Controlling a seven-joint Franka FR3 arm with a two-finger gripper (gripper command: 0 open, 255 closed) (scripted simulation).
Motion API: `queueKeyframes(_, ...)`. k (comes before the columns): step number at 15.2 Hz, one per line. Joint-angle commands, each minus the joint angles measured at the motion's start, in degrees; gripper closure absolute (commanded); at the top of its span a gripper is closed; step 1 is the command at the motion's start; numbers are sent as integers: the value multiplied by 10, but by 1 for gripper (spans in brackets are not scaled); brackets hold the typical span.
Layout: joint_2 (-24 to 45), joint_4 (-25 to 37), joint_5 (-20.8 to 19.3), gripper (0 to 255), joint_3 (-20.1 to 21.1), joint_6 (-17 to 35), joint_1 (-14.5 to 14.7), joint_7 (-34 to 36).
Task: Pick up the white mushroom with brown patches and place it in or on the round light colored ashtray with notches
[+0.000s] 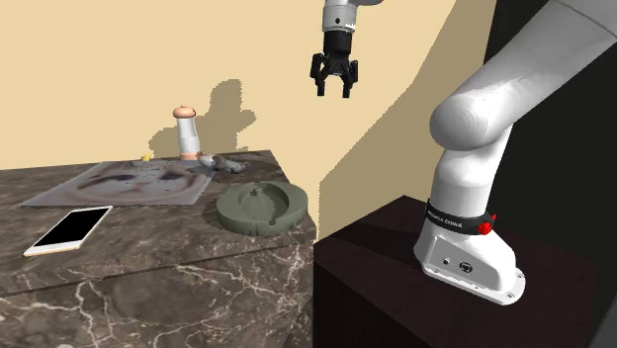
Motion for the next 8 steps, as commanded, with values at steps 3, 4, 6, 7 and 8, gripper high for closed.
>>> queueKeyframes(3,67,13,47,0,9,65,17,19)
queueKeyframes(4,84,19,59,0,11,79,22,22)
queueKeyframes(6,119,32,82,0,15,107,30,28)
queueKeyframes(7,136,40,93,0,16,120,35,30)
queueKeyframes(8,154,48,105,0,18,132,39,32)
